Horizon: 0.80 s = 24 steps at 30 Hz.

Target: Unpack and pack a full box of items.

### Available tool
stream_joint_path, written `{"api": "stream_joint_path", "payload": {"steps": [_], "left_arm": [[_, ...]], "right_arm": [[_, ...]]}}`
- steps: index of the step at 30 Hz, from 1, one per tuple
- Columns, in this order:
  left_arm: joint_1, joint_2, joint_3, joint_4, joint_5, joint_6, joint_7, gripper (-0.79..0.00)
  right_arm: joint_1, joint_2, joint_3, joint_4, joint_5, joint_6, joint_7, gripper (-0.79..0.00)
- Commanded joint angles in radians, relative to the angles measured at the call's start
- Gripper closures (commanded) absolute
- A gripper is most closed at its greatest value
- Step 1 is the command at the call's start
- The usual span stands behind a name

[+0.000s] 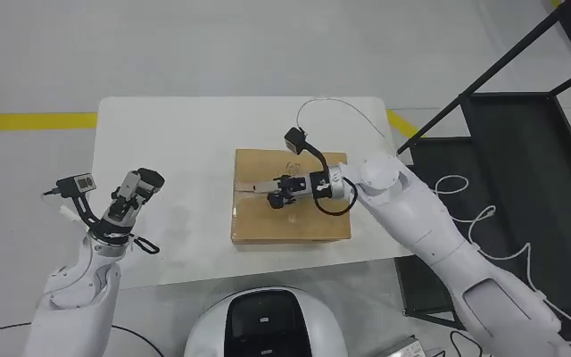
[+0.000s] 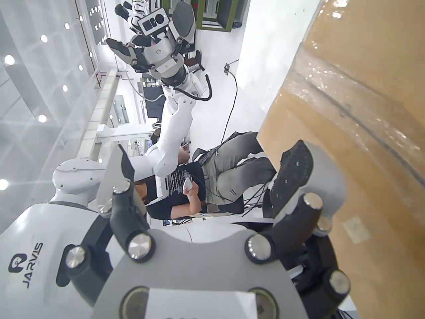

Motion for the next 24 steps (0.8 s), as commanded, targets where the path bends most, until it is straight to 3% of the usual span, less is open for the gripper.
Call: {"api": "stream_joint_path", "payload": {"steps": [1,7,15,24], "left_arm": [[0.0,0.0,0.0,0.0,0.0,0.0,0.0,-0.785],[0.01,-0.001,-0.014,-0.008,0.0,0.012,0.042,-0.785],[0.041,-0.002,-0.094,0.009,-0.025,0.019,0.154,-0.785],[0.061,0.0,-0.128,0.007,-0.06,0.02,0.152,-0.785]], "right_arm": [[0.037,-0.024,-0.052,0.036,0.016,0.001,-0.01,-0.785],[0.115,-0.085,-0.153,0.124,0.037,-0.019,-0.04,-0.785],[0.166,-0.135,-0.197,0.22,0.056,-0.05,-0.062,-0.785],[0.196,-0.176,-0.22,0.284,0.043,-0.07,-0.101,-0.785]]}}
